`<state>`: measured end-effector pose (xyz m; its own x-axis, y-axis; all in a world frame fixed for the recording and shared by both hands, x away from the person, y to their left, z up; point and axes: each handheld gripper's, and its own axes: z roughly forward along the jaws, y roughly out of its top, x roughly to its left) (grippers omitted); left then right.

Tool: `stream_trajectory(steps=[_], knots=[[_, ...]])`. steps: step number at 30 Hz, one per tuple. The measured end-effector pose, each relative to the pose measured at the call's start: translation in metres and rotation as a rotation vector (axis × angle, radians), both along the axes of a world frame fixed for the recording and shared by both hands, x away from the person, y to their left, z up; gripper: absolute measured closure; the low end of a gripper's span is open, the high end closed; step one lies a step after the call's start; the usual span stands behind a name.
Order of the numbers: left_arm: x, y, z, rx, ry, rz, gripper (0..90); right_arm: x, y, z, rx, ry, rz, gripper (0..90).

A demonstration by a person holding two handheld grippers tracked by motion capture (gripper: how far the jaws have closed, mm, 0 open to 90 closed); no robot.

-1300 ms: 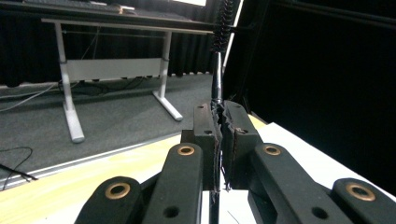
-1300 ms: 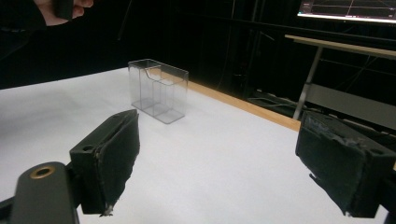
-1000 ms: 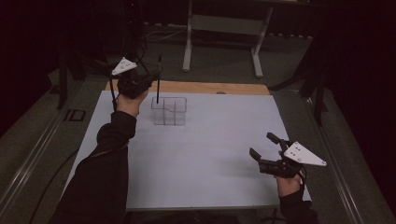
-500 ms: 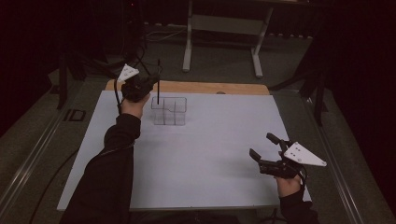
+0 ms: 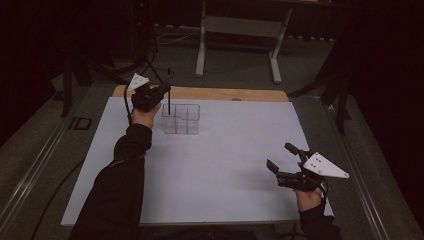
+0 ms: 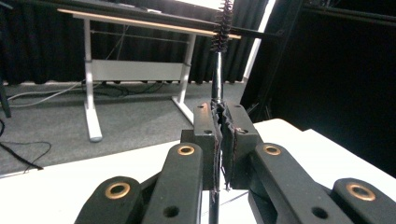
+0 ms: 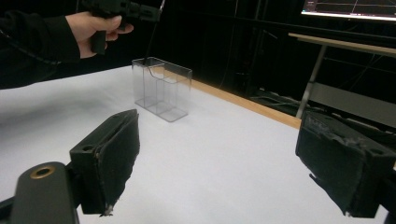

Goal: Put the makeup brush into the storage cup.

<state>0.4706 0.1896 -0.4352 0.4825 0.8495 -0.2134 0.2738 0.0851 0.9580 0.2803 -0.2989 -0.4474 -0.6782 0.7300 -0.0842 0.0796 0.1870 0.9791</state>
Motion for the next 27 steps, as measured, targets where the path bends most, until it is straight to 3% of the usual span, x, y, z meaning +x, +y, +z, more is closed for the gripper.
stream_trajectory(steps=[16, 21, 22, 24, 27], knots=[[-0.002, -0.008, -0.014, 0.019, 0.079, -0.003, 85.6, 0.000, 0.001, 0.001, -0.001, -0.005, 0.001, 13.5], [-0.001, -0.010, -0.019, 0.030, 0.133, -0.008, 84.6, -0.001, 0.001, 0.001, -0.001, -0.006, 0.001, 13.4], [-0.001, -0.012, -0.018, 0.039, 0.142, 0.001, 80.0, -0.001, 0.001, 0.001, -0.002, -0.006, 0.002, 13.5], [-0.002, -0.015, -0.016, 0.095, 0.156, 0.060, 58.2, -0.001, 0.001, 0.001, -0.001, -0.006, 0.001, 13.5], [-0.002, -0.015, -0.013, 0.085, 0.191, 0.082, 43.7, -0.001, 0.001, 0.001, -0.001, -0.006, 0.001, 13.5]])
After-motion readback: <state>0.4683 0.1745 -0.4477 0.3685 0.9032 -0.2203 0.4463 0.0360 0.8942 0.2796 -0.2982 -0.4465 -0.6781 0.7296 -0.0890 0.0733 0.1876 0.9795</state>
